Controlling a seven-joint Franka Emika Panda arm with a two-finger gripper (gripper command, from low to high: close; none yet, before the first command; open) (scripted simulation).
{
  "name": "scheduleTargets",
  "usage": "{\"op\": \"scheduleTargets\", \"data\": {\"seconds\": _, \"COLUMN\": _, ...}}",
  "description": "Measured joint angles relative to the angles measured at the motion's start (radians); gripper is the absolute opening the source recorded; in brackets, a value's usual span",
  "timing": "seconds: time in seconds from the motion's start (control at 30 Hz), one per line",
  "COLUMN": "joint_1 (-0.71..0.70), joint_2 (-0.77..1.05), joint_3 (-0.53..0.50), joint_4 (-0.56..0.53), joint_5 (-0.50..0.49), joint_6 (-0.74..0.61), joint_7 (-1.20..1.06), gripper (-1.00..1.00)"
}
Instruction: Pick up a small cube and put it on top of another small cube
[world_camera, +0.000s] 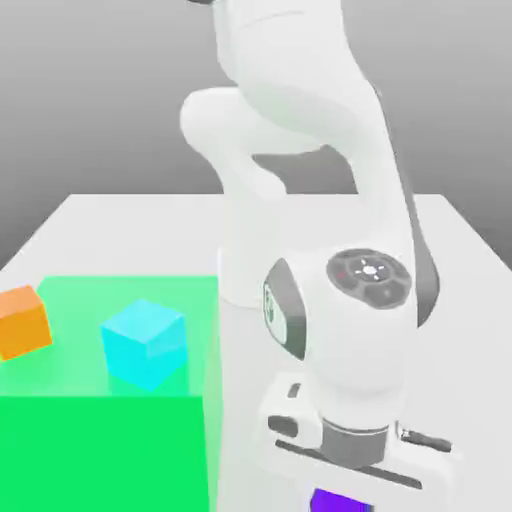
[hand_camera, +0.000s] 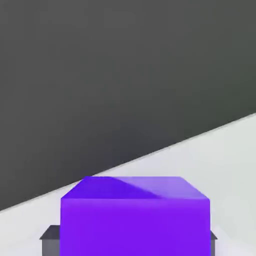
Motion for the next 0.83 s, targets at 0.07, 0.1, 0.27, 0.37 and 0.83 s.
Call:
{"op": "scheduleTargets", "data": {"seconds": 0.07, "joint_1": -0.020, "joint_2": -0.041, "joint_3": 0.016, "joint_4": 0.027, "joint_5": 0.039, "joint_6": -0.038, "joint_7": -0.020, "gripper": -1.00}}
{"op": "scheduleTargets", "data": {"seconds": 0.1, "joint_1": -0.032, "joint_2": -0.068, "joint_3": 0.013, "joint_4": 0.045, "joint_5": 0.057, "joint_6": -0.071, "joint_7": -0.016, "gripper": -1.00}}
{"op": "scheduleTargets", "data": {"seconds": 0.27, "joint_1": -0.098, "joint_2": -0.226, "joint_3": -0.028, "joint_4": 0.127, "joint_5": 0.148, "joint_6": -0.274, "joint_7": 0.034, "gripper": -1.00}}
{"op": "scheduleTargets", "data": {"seconds": 0.37, "joint_1": -0.153, "joint_2": -0.324, "joint_3": -0.060, "joint_4": 0.158, "joint_5": 0.184, "joint_6": -0.405, "joint_7": 0.089, "gripper": -1.00}}
{"op": "scheduleTargets", "data": {"seconds": 0.83, "joint_1": -0.251, "joint_2": -0.469, "joint_3": -0.107, "joint_4": 0.087, "joint_5": 0.191, "joint_6": -0.540, "joint_7": 0.258, "gripper": 1.00}}
